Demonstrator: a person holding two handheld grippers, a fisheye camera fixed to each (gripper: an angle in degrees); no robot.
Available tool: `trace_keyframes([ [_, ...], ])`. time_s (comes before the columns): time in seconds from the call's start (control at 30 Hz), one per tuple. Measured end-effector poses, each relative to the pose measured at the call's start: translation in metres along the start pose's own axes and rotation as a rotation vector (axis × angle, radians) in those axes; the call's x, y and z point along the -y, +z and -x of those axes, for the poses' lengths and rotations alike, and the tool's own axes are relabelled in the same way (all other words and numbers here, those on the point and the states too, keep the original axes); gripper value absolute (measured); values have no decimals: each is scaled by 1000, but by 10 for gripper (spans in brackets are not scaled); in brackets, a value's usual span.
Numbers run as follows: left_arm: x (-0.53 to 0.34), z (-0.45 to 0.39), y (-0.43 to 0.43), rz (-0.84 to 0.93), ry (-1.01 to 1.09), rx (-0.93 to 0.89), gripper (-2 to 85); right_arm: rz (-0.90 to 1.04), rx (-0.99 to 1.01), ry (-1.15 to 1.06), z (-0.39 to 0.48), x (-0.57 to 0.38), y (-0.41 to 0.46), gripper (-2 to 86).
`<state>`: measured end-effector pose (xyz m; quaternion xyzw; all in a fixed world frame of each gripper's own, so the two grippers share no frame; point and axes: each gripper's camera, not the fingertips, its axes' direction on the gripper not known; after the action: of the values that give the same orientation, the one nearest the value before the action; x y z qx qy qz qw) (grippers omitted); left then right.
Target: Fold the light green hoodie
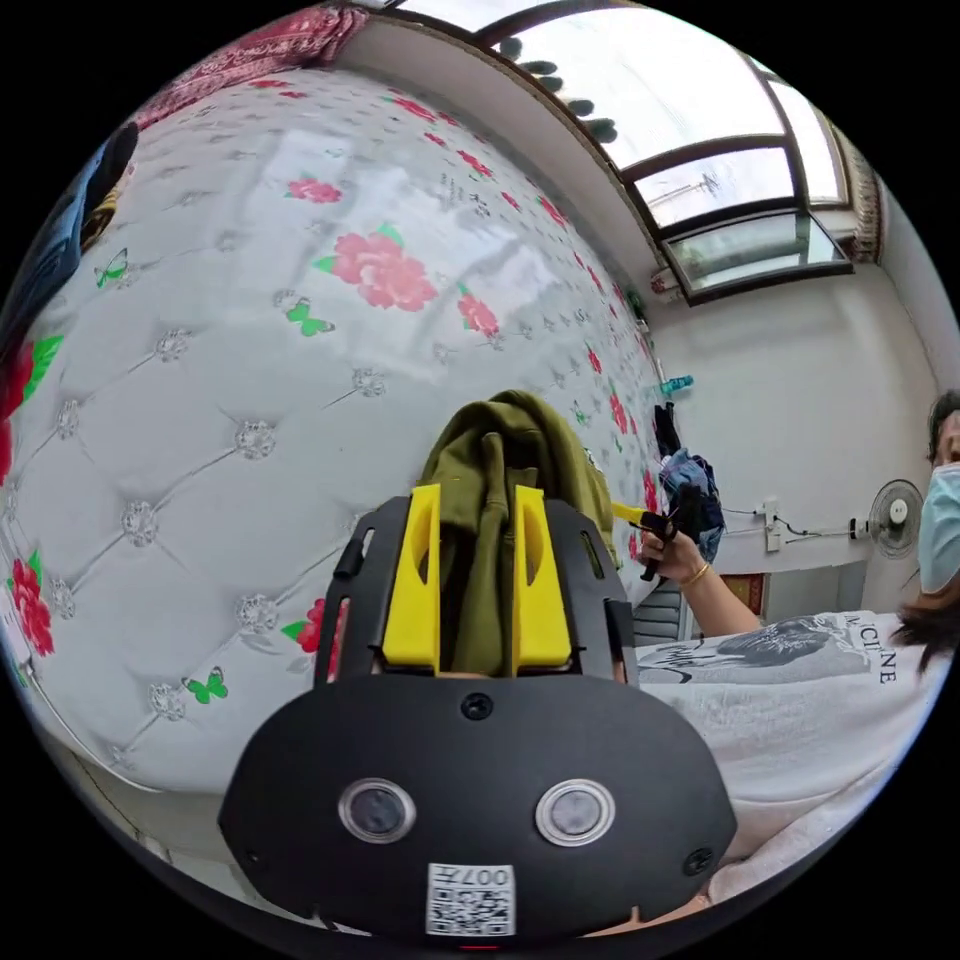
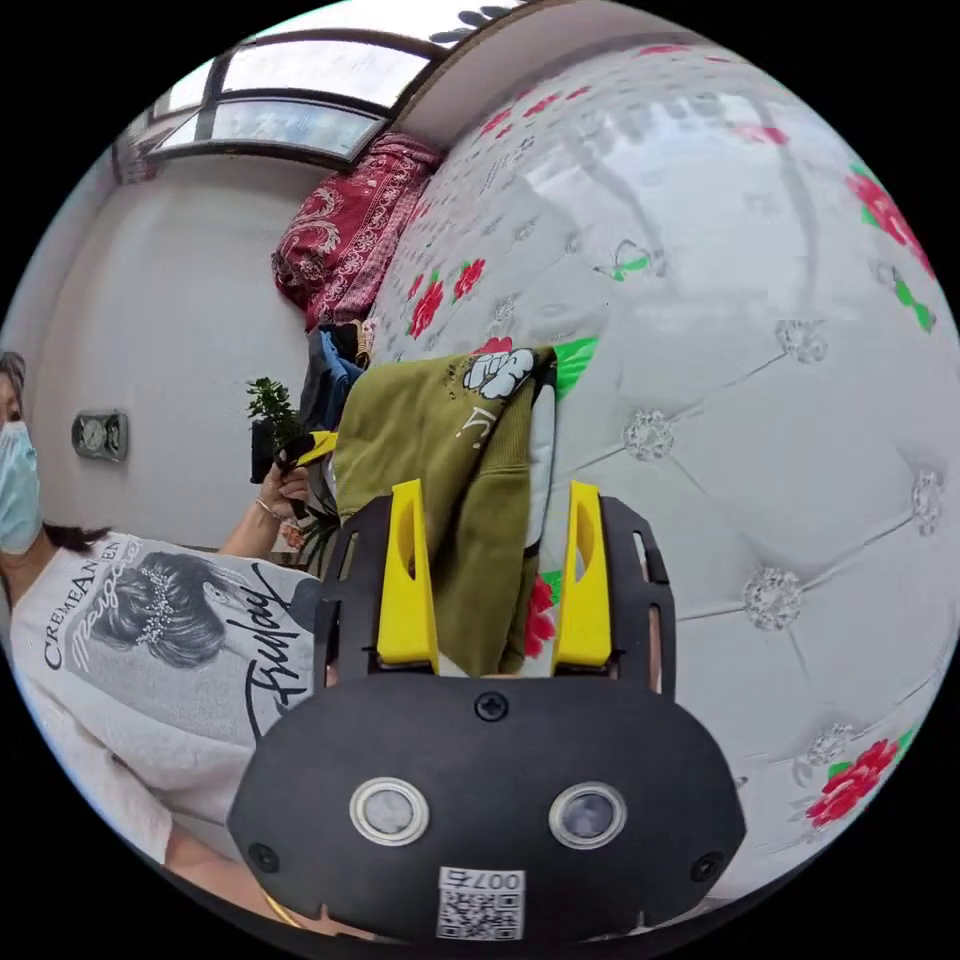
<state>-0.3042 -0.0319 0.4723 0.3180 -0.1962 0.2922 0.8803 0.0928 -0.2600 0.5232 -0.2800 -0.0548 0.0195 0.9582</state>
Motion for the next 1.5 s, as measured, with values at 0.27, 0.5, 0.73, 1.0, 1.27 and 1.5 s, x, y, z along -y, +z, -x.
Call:
trace_keyframes([
  [0.27,41,56,60,215,21,-133,139,37,154,79,-30,36,0,158],
  [0.5,63,106,101,334,-12,-302,169,29,290,137,-49,52,-23,162],
  [0.73,88,112,136,441,47,-388,181,41,343,122,-63,60,-40,157],
  [1.0,98,145,143,448,24,-533,218,101,399,100,-70,73,-56,162],
  [1.27,96,150,161,477,32,-605,256,163,432,85,-61,85,-58,162],
  [1.5,93,138,192,589,-19,-398,135,261,352,88,-47,93,-43,108],
])
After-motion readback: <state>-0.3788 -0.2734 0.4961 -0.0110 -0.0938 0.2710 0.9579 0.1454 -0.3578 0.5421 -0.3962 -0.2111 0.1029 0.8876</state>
